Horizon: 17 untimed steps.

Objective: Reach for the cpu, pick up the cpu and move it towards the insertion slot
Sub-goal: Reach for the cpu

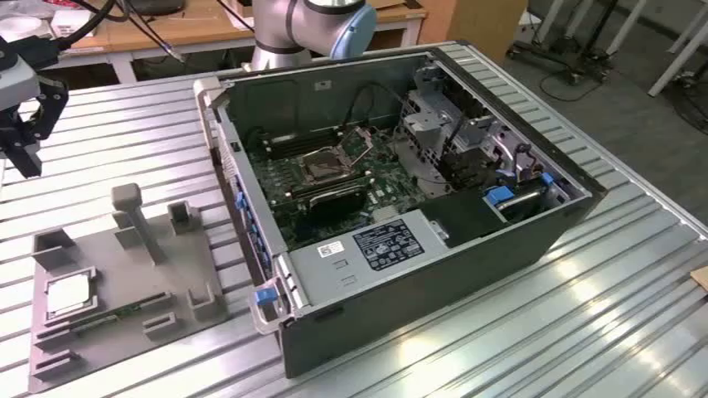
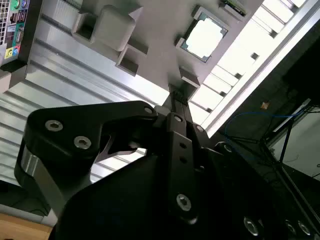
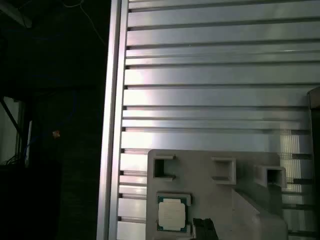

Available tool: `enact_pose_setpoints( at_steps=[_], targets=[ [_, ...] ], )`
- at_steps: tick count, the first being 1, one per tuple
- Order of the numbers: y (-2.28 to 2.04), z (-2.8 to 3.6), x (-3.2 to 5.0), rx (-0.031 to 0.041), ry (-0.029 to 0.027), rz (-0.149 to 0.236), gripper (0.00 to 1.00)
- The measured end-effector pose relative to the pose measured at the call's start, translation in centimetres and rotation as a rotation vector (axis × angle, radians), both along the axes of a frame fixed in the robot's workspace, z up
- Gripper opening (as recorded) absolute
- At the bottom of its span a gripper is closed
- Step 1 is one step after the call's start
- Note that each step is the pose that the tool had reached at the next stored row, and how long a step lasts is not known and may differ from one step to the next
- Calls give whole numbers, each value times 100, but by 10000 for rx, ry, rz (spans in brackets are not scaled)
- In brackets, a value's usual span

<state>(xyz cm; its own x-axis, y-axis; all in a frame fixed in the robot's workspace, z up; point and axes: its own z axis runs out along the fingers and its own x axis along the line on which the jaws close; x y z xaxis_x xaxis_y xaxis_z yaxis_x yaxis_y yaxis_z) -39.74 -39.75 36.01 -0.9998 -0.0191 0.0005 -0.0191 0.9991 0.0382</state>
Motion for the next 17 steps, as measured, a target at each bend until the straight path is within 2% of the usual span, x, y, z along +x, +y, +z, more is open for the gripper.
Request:
enact_pose_setpoints(
  at_steps=[17],
  targets=[
    [0,-5,-18,0,0,0,11]
  ],
)
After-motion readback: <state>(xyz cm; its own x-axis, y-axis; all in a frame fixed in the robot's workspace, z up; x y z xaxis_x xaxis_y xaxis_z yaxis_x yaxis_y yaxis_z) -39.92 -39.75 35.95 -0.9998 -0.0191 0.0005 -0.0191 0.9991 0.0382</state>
